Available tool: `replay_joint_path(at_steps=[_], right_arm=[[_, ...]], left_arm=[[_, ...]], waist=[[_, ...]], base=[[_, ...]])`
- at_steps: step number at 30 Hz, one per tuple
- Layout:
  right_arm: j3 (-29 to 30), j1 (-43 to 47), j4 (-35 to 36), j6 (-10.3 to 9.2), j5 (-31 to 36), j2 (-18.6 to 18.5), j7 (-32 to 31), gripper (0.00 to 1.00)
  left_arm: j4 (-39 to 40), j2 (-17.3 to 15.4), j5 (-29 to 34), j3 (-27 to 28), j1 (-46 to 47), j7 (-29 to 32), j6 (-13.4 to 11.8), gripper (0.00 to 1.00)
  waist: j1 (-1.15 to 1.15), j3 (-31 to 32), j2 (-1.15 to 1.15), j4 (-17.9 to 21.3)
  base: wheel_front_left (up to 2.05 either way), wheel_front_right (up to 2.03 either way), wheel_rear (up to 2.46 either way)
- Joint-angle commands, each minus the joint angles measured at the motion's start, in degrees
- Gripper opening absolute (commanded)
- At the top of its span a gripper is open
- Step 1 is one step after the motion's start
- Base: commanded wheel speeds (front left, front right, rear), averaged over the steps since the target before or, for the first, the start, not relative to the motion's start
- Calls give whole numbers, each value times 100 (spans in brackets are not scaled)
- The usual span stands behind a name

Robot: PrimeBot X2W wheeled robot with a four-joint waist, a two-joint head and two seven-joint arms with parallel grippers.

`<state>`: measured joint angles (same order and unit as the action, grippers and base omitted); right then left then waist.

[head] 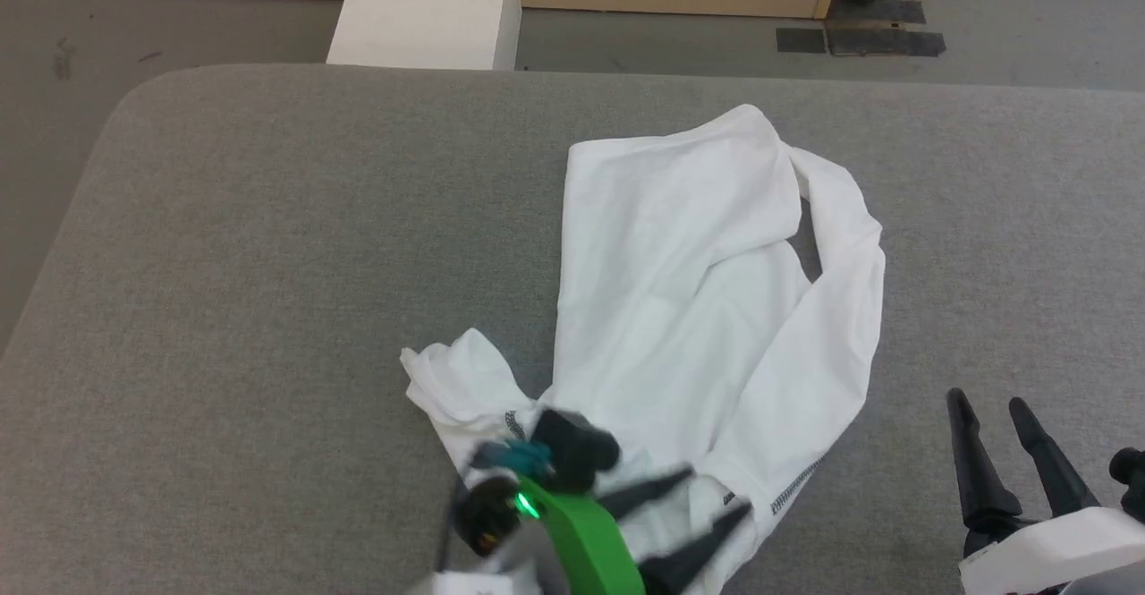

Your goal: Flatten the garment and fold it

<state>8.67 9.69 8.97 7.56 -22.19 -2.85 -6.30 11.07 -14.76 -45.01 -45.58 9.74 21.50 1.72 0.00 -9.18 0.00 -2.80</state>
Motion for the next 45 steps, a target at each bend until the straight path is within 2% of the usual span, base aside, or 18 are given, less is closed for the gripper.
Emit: replay_joint_path(at_steps=[1, 4, 7, 9, 15, 19, 23, 24, 25, 26, 30, 33, 39, 40, 41, 42, 45], right_arm=[[-7, 19, -16, -8, -24, -3, 10, 100], [-56, 8, -34, -8, -59, -3, 33, 100], [-109, -27, -50, -8, -77, -3, 48, 100], [-115, -53, -64, -8, -79, -3, 57, 100], [-116, -107, -129, -8, -74, -3, 69, 100], [-169, -149, -165, -8, -98, -3, 91, 100], [-178, -180, -180, -8, -121, -3, 133, 100], [-169, -186, -184, -8, -123, -3, 144, 100], [-158, -189, -185, -8, -126, -3, 154, 100], [-109, -201, -177, -8, -129, -3, 186, 100], [-95, -274, -136, -8, -117, -3, 190, 100], [-153, -348, -107, -8, -103, -3, 175, 100], [-143, -449, -151, -8, -82, -3, 186, 100], [-167, -463, -171, -8, -86, -3, 194, 100], [-191, -476, -185, -8, -93, -3, 202, 100], [-217, -494, -208, -8, -104, -3, 220, 100], [-248, -528, -253, -8, -146, -3, 269, 100]], left_arm=[[109, -103, 31, 252, 148, -100, -93, 100], [-56, -451, 874, 643, 694, -438, -386, 100], [-588, -574, 1525, 699, 1097, -618, -606, 100], [-1000, -486, 1576, 674, 1268, -578, -623, 100], [-2225, -163, 1281, 467, 1687, -1, -342, 100], [-3044, -99, 1405, 344, 1946, 339, -453, 100], [-3598, 17, 1504, 306, 2088, 364, -614, 100], [-3698, 36, 1540, 252, 2118, 344, -573, 31], [-3753, 62, 1533, 240, 2132, 298, -536, 0], [-3793, 151, 1511, 220, 2252, 66, -358, 0], [-3547, 138, 1648, 442, 2839, -450, -367, 0], [-3497, -66, 1818, 659, 3331, -761, -429, 0], [-3909, -637, 2052, 979, 4013, -1211, -404, 0], [-4006, -709, 2082, 1031, 4084, -1348, -417, 19], [-4098, -721, 2018, 1108, 4101, -1424, -417, 42], [-4210, -708, 1934, 1178, 4100, -1495, -403, 100], [-4438, -603, 1704, 1295, 4064, -1571, -335, 100]], waist=[[0, -3, 0, 3], [0, -47, 0, 36], [0, -131, 0, 115], [0, -189, 0, 178], [0, -286, 0, 384], [0, -318, 0, 543], [0, -392, 0, 664], [0, -418, 0, 685], [0, -444, 0, 701], [0, -536, 0, 715], [0, -713, 0, 739], [0, -848, 0, 835], [0, -1110, 0, 1100], [0, -1154, 0, 1144], [0, -1197, 0, 1176], [0, -1235, 0, 1198], [0, -1325, 0, 1184]], base=[[0, 0, 0], [0, 0, 0], [0, 0, 0], [0, 0, 0], [0, 0, 0], [0, 0, 0], [0, 0, 0], [0, 0, 0], [0, 0, 0], [0, 0, 0], [0, 0, 0], [0, 0, 0], [0, 0, 0], [0, 0, 0], [0, 0, 0], [0, 0, 0], [0, 0, 0]])
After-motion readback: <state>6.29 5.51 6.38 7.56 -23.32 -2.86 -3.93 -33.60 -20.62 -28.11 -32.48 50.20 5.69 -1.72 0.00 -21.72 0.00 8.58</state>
